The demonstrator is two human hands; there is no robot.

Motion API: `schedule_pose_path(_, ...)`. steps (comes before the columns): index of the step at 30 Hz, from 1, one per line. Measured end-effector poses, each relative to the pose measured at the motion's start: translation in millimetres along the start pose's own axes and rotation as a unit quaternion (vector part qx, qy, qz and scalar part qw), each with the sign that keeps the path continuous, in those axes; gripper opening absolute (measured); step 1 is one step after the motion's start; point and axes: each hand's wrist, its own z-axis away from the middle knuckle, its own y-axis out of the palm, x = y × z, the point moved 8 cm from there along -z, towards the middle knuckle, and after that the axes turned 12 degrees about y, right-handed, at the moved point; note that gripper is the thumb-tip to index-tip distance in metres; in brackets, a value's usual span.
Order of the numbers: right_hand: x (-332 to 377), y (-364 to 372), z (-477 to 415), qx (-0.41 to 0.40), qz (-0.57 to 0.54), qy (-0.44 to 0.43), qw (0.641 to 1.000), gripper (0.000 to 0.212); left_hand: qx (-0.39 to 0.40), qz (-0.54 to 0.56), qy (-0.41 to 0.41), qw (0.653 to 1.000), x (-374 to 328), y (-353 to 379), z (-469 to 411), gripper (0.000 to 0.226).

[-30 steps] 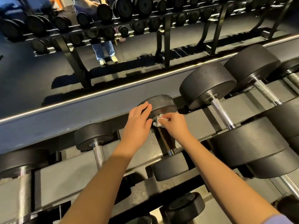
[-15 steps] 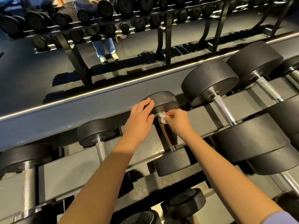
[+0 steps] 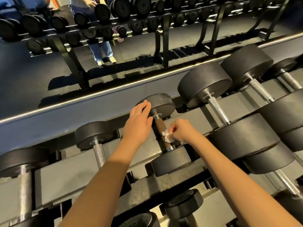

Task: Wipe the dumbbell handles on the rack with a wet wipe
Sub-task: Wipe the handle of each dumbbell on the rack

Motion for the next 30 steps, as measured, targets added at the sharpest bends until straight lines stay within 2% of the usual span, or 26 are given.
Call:
schedule_pose_path(4,-12.8,2.1,8.2,0.05,0.023,0.012,0.998,0.009,0.018,-0.013,-0.015,1.0,-4.8,4.5,1.7,0.058)
schedule_pose_path(6,-16.6,0.5,9.2,0.04,0.005,0.009,0.999,0.01,0.018,-0.035,-0.023,0.999,-9.3,8.0,1.7,0.06)
schedule_pose_path(9,-28.4,-19.8,12.9,-0.05,-0.054,0.009,0.997,0.013,-0.033,-0.053,-0.03,0.998,-26.6,10.9,3.9,0.051)
schedule_pose_path(12,-50.7,-59.2,28.8,-0.175,-0.143,-0.005,0.974,0.017,-0.097,0.011,0.013,0.995,-64.7,25.8,6.0,0.037)
schedule_pose_path(15,-73.6,-102.5,49.8,-0.267,-0.188,-0.042,0.944,0.015,-0.055,0.059,0.025,0.996,-101.6,60.5,1.1,0.041)
schedule_pose_path(16,-80.0,-113.5,54.6,-0.291,-0.184,-0.052,0.937,0.015,-0.038,0.051,0.029,0.998,-108.8,70.3,-0.2,0.043)
schedule_pose_path(19,-101.6,-140.1,60.5,-0.349,-0.129,-0.058,0.926,0.018,-0.001,-0.072,0.06,0.996,-121.7,88.5,-2.5,0.06)
schedule_pose_path(21,-114.6,-154.2,56.4,-0.374,-0.098,-0.061,0.92,0.018,0.011,-0.112,0.05,0.992,-119.3,94.4,-3.0,0.065)
schedule_pose_path(25,-127.6,-169.8,41.4,-0.382,-0.087,-0.053,0.919,0.018,0.014,-0.146,0.054,0.988,-122.4,95.0,-2.6,0.058)
schedule_pose_path(30,-117.5,-160.5,38.7,-0.369,-0.006,-0.082,0.926,0.018,0.038,-0.136,0.053,0.989,-126.1,94.8,-2.4,0.065)
